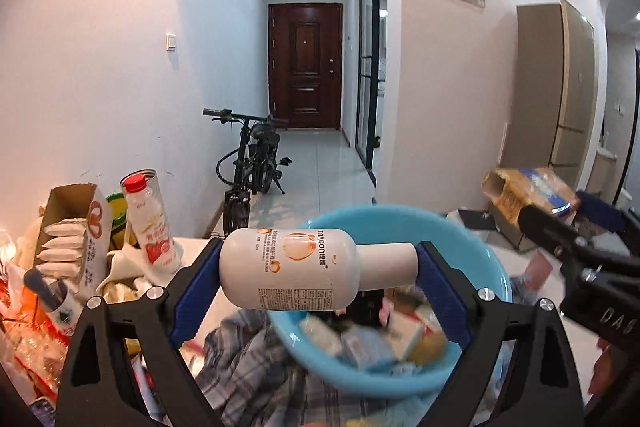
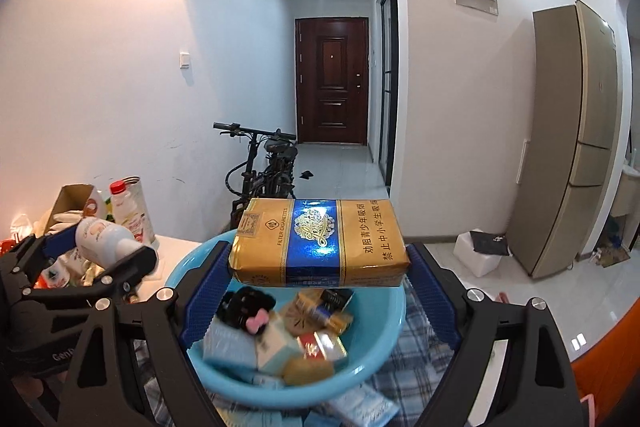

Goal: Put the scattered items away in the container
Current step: 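Carry both items over the blue basin and open the right gripper to drop the box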

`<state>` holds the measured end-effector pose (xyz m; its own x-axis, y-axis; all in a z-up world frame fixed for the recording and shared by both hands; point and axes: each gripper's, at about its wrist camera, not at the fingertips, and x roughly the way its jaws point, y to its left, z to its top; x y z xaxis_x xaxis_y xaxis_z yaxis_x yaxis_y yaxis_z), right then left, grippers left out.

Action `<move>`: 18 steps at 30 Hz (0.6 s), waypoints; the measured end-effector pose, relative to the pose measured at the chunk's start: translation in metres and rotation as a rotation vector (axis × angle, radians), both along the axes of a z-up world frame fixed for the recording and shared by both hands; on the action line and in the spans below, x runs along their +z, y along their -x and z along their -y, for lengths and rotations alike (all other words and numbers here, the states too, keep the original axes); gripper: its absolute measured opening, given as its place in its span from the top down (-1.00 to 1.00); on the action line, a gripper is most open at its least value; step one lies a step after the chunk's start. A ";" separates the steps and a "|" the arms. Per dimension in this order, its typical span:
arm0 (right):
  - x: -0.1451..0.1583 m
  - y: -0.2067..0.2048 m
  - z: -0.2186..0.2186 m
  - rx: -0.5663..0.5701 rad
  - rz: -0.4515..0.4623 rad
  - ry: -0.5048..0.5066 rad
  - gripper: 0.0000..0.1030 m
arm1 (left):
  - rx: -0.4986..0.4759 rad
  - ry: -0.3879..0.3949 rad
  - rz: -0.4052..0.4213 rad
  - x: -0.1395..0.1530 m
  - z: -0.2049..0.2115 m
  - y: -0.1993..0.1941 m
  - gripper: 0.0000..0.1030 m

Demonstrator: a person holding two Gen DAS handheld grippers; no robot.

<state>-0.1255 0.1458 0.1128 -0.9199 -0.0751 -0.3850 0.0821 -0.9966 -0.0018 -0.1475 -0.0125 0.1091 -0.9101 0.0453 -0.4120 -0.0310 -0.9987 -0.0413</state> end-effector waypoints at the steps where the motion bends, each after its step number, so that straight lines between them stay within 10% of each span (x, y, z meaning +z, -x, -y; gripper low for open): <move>1: 0.000 0.005 0.002 0.001 0.003 -0.001 -0.71 | 0.009 0.001 -0.003 0.000 -0.001 0.004 -0.78; 18: -0.036 0.059 0.009 -0.037 0.097 -0.029 -0.71 | 0.014 -0.008 0.056 -0.032 0.004 0.048 -0.78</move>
<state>-0.1847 0.1370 0.0765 -0.8803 -0.0292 -0.4735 0.0464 -0.9986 -0.0245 -0.1953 -0.0160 0.0772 -0.8863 0.0359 -0.4617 -0.0141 -0.9986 -0.0506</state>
